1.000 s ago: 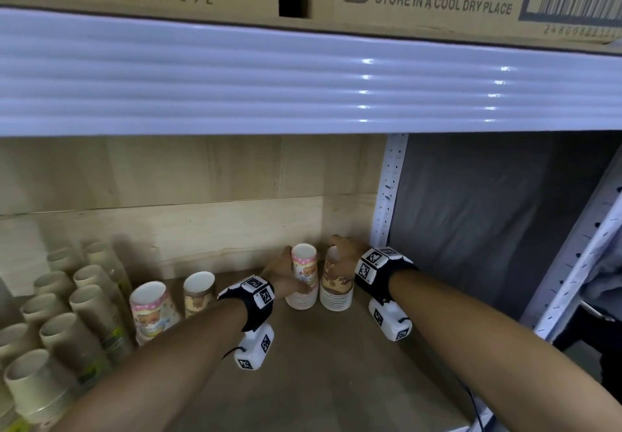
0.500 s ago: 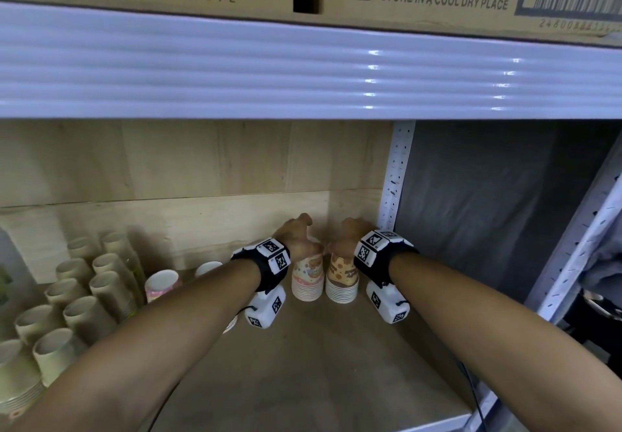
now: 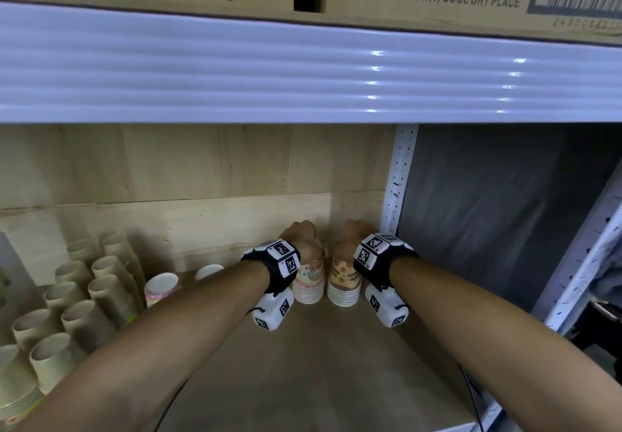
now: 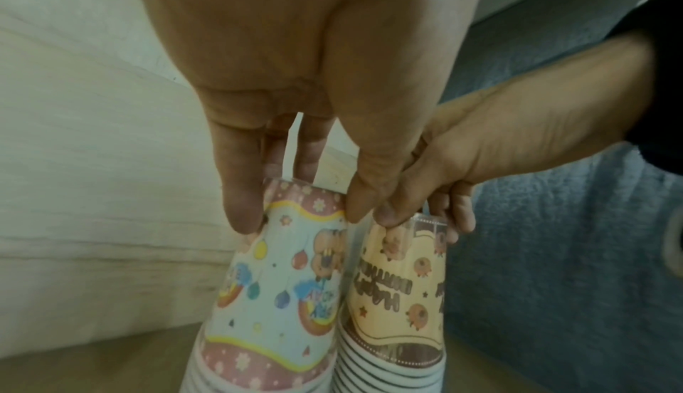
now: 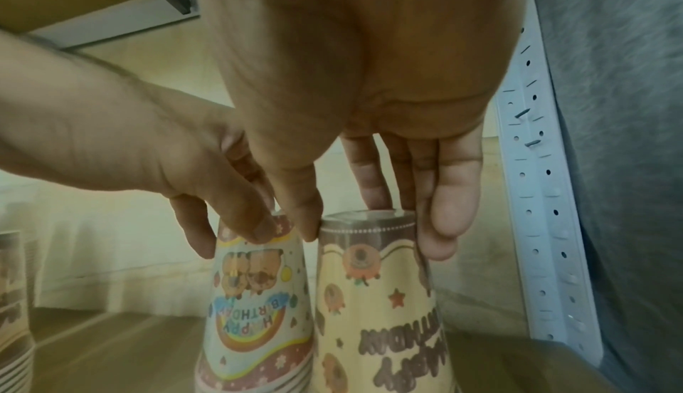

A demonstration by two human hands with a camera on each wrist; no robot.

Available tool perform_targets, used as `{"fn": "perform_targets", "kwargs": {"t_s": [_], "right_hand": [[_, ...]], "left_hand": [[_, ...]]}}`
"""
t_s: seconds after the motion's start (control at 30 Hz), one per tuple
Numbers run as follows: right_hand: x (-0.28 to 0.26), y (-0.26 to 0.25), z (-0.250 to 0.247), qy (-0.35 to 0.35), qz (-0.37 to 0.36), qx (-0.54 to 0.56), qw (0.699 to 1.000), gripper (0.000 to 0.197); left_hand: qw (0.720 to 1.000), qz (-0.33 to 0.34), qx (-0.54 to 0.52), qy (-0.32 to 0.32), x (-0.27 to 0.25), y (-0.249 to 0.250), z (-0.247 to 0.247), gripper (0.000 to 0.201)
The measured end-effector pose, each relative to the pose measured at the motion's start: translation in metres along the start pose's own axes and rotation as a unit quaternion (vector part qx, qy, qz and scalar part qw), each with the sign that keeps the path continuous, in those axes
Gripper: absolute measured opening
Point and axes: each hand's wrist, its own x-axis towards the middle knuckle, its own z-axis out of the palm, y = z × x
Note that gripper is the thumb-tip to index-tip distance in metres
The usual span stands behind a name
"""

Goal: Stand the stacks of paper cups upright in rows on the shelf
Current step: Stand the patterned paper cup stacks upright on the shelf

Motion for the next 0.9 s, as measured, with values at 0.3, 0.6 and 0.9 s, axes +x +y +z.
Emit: {"fn": "perform_targets", "kwargs": {"t_s": [0.3,0.6,0.9], "right_hand": [[0.014,-0.003,-0.012,-0.004,-0.013,-0.001,1.000,0.031],[0.039,-0.005,-0.012,-0.012,-0.062,0.002,0.998,0.049],[0.051,-0.006,-0.005,-0.009,-0.118,0.035,0.992,0.030]], "left_hand": [[0.999,0.003,-0.006,0.036,0.019,-0.011,-0.010,0.047],[0.999,0.002,-0.030,0.036,0.040,-0.024,-0.015,0.025],[0.999,0.000,-0.031,0.021,0.049,-0.030,-0.004,0.012]]}}
